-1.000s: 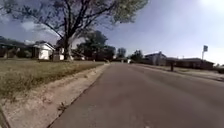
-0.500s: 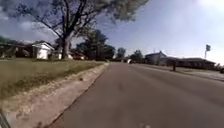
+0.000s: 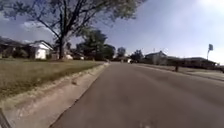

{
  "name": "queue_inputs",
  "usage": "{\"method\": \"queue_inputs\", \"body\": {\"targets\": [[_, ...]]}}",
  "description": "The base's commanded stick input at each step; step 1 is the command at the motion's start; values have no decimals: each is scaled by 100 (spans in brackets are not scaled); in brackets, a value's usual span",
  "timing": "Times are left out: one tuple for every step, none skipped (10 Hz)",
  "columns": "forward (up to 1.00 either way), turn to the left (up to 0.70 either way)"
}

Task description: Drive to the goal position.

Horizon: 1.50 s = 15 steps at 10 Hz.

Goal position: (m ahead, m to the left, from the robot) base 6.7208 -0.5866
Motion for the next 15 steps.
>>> {"method": "queue_inputs", "body": {"targets": [[100,0],[100,0],[100,0],[100,0],[100,0],[100,0],[100,0],[100,0],[100,0],[100,0],[100,0],[100,0],[100,0],[100,0],[100,0]]}}
